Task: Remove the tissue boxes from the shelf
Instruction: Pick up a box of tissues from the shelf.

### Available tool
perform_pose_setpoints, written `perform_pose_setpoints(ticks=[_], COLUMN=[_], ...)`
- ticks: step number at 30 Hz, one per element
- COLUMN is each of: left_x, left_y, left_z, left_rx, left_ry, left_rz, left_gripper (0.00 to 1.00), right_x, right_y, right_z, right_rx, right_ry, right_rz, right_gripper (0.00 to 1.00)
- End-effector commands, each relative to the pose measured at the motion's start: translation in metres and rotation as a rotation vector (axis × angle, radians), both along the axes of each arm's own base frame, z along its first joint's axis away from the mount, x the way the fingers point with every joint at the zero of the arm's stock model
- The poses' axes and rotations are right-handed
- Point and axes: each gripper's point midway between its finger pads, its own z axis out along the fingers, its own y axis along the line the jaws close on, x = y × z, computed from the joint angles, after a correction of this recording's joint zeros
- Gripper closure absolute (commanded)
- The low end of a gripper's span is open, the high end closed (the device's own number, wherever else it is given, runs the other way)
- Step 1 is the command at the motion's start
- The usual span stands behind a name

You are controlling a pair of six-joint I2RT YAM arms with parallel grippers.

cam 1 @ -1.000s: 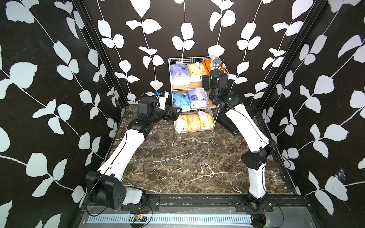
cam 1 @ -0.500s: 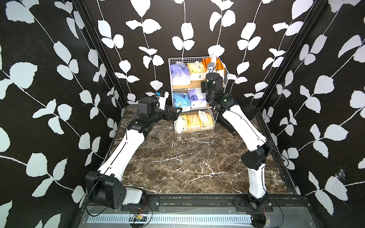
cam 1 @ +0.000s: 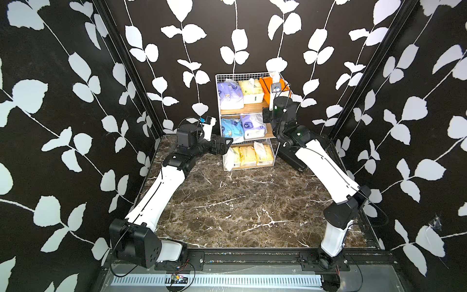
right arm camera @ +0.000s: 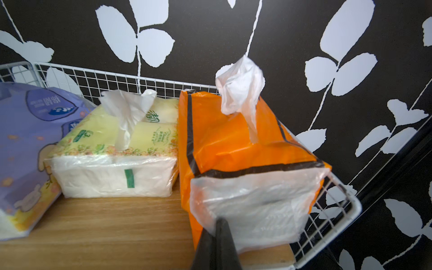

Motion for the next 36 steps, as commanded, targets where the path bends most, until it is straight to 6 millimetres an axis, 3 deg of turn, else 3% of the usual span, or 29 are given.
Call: perform_pose_setpoints(ticks=[1, 9, 10, 18, 27, 32, 36], left_x=[-0.004, -0.004, -0.004, -0.002, -0.002, -0.003, -0.006], left_y=[-0.001, -0.002, -0.002, 0.001, 0.0, -0.001, 0.007], left_z=[0.005, 0.005, 0.005, 0.003, 0.002, 0.009, 0.029], left_rx=[-0.001, -0.003, -0.004, 0.005, 0.005, -0.012, -0.068], left_ry=[-0.022, -0.022, -0.02, -0.021, -0.017, -0.021, 0.016], left_rz=[-0.012, -0.013, -0.013, 0.003, 0.004, -0.005, 0.06], left_gripper=[0.01, 0.01, 0.01, 0.01, 0.01, 0.01, 0.01], right_x=[-0.02, -0.041, -0.052, -0.073, -0.089, -0.095, -0.101], right_y=[-0.017, -0.028, -0.035, -0.05, -0.05, -0.047, -0.051], right_z=[0.032, 0.026, 0.038, 0.046, 0.051, 0.046, 0.044], right_rx=[0.088, 0.134, 0.155, 0.189, 0.192, 0.189, 0.189], right_ry=[-0.075, -0.083, -0.108, -0.15, -0.175, -0.167, -0.166], right_rz=[-0.008, 0.013, 0.014, 0.021, 0.085, 0.124, 0.131], right_gripper=[1.0, 1.0, 1.0, 1.0, 1.0, 1.0, 1.0])
